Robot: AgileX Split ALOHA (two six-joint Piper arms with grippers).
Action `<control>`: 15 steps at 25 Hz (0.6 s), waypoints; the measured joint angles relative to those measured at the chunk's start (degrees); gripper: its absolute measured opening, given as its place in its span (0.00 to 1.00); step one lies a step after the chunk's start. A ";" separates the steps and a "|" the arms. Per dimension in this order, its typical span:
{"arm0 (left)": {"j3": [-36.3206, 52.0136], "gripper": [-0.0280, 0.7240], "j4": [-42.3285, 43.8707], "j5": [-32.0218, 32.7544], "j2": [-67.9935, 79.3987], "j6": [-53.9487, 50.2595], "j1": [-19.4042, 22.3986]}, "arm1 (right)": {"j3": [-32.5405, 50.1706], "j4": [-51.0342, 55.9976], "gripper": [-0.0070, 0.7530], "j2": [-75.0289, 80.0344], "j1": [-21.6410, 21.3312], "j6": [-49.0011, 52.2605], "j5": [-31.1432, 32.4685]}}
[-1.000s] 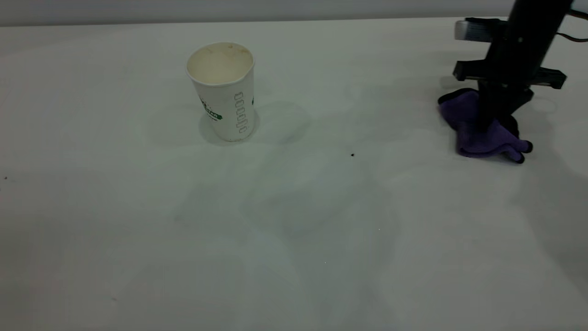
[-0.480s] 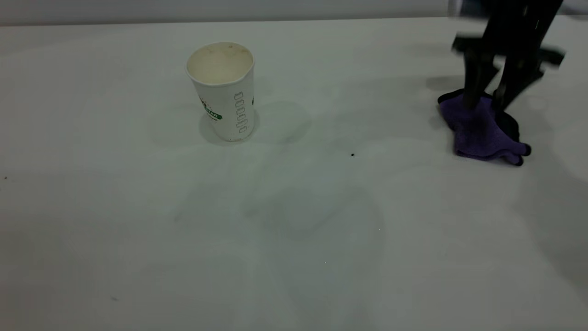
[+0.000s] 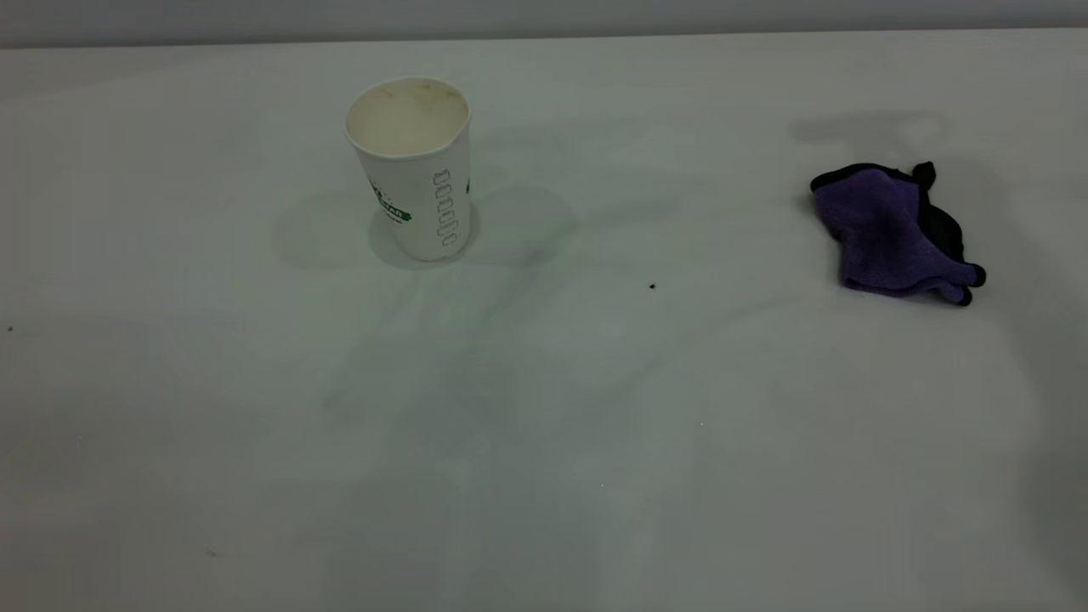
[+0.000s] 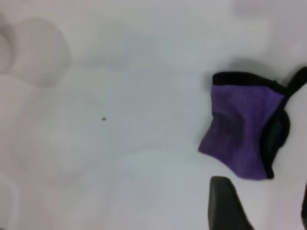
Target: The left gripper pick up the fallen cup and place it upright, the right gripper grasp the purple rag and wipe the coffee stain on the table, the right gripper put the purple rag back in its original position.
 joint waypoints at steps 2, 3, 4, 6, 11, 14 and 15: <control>0.00 0.73 0.00 0.00 0.00 0.00 0.00 | 4.38 -0.06 0.56 -6.48 0.00 0.04 0.17; 0.00 0.73 0.00 0.00 0.00 0.00 0.00 | 6.73 -0.12 0.56 -10.21 0.00 0.09 0.35; 0.00 0.73 0.00 0.00 0.00 0.00 0.00 | 9.84 -0.28 0.56 -13.95 0.00 0.09 0.60; 0.00 0.73 0.00 0.00 0.00 0.06 0.00 | 16.00 -0.47 0.56 -20.65 0.00 0.12 0.89; 0.00 0.73 0.00 0.00 0.00 0.12 0.00 | 31.64 -3.44 0.56 -36.12 0.00 0.66 1.11; 0.00 0.73 0.00 0.00 0.00 0.12 0.00 | 39.95 -5.04 0.56 -43.93 0.00 2.26 1.24; 0.00 0.73 0.00 0.00 0.00 0.12 0.00 | 42.87 -5.52 0.56 -46.53 0.00 2.88 1.24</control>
